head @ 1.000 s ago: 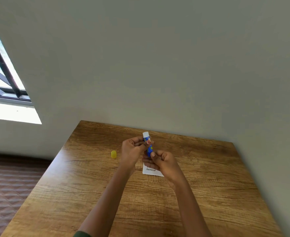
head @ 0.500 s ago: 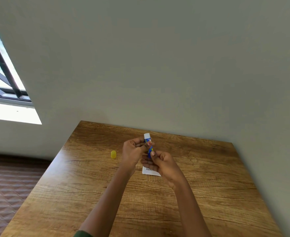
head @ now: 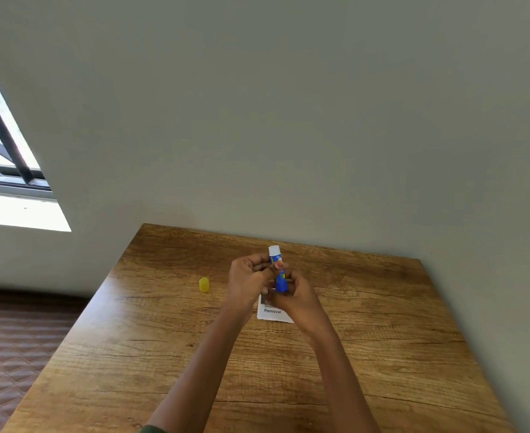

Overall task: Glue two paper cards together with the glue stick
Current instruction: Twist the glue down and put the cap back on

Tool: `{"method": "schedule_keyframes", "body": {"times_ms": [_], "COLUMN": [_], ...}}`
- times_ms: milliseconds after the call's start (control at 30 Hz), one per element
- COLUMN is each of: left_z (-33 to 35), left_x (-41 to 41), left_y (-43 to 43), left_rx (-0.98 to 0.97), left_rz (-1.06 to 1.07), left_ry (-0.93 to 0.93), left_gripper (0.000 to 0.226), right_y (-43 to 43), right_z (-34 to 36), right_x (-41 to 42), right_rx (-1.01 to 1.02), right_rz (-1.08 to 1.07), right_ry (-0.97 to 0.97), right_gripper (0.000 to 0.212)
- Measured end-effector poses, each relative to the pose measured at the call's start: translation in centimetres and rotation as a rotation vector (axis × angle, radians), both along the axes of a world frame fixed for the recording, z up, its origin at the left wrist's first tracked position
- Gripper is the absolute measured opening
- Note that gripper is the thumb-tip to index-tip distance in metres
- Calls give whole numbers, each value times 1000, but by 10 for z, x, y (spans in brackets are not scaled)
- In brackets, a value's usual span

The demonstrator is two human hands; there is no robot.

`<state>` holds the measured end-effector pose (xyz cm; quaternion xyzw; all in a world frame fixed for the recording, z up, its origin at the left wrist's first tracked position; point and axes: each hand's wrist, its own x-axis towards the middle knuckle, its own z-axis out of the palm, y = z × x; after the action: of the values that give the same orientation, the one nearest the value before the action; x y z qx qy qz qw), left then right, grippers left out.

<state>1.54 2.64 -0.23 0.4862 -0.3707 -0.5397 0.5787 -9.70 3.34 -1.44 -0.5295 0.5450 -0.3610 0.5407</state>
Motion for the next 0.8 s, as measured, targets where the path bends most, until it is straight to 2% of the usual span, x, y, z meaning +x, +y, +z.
{"method": "schedule_keyframes", "body": {"times_ms": [67,133,267,367,433,533,667,800], "left_z": [-2,-5,-6,-7,-7,-7,-11,-12], "left_x": [4,8,6,2,0,0,4,4], "left_y": [0,0,-2,-2,-4,-5,-5,-4], "left_rx": [-24,-34,-36,-29,-21,-19,-25,-21], "left_rz": [5,6,-8,-10,-12,-6,-10,-5], "left_ry": [36,43,32,17,27,30,18,13], "left_gripper": [9,8,14,12,14,17,10,13], "right_y": [0,1,3,2,2,0,0,1], "right_z": [2,4,1,0,-1,-4,-4,-5], "right_x": [-7,-12,-11,-9,-8,-9,-15,-11], "right_rx": [96,120,41,-83,-138,-134,-33,-88], "right_rz": [120,153,40,-123,-202,-142,7,-40], "right_ry": [-225,-286,-223,22,108,105,-118,-36], "right_gripper": [31,26,17,18,20,25,22,11]}}
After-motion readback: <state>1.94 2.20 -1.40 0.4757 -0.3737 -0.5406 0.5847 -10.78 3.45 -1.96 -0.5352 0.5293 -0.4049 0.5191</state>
